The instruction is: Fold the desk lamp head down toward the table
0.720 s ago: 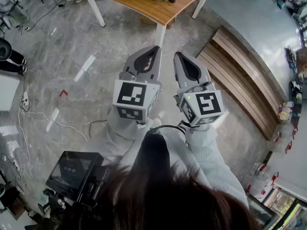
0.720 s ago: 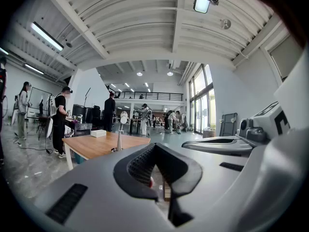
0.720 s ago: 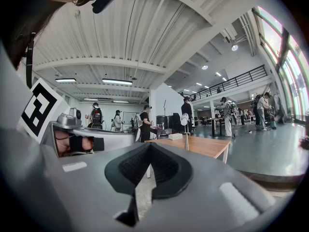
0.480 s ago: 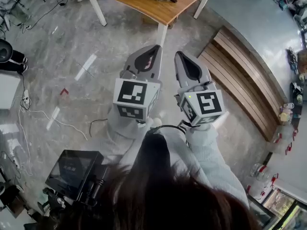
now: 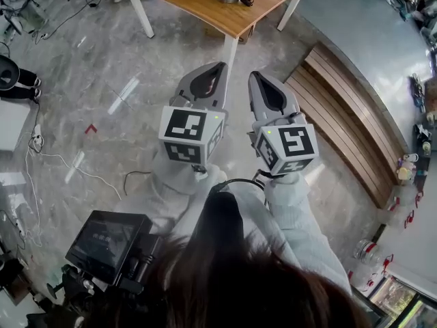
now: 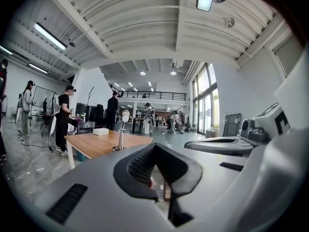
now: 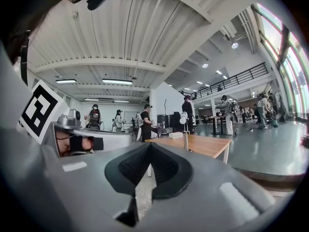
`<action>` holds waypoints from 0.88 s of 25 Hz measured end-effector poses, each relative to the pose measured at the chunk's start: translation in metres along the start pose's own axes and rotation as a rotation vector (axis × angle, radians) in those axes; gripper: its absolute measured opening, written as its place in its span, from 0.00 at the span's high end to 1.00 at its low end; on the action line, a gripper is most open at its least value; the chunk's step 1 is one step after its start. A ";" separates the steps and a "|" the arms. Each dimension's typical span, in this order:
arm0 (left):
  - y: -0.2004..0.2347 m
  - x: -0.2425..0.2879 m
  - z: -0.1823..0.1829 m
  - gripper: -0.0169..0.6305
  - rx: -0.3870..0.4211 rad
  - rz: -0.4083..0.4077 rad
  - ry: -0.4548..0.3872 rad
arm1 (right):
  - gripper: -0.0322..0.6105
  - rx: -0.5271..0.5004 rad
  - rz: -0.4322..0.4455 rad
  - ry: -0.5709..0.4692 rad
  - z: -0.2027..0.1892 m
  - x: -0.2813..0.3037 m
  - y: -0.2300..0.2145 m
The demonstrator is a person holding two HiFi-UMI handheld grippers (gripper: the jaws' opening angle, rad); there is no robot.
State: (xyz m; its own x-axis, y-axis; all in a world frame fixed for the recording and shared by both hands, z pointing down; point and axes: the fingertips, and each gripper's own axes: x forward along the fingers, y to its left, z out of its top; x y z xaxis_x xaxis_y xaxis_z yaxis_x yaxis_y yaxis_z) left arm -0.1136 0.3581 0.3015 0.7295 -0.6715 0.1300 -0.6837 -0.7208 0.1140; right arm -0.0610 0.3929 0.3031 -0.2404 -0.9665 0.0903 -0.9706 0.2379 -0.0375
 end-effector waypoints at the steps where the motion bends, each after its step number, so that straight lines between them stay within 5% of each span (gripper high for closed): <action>1: 0.000 0.000 0.003 0.97 -0.003 0.003 -0.001 | 0.95 -0.001 0.005 0.005 0.002 0.000 0.000; 10: 0.022 0.043 0.011 0.97 0.000 0.023 0.020 | 0.95 0.033 -0.004 0.027 0.003 0.034 -0.034; 22: 0.171 0.227 0.039 0.97 0.030 -0.028 0.065 | 0.95 0.017 -0.085 0.042 0.021 0.243 -0.144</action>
State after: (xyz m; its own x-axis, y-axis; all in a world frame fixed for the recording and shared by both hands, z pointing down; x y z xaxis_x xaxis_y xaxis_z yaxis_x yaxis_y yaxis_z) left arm -0.0643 0.0760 0.3115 0.7449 -0.6393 0.1907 -0.6617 -0.7445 0.0890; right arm 0.0209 0.1215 0.3097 -0.1576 -0.9781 0.1357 -0.9872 0.1528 -0.0450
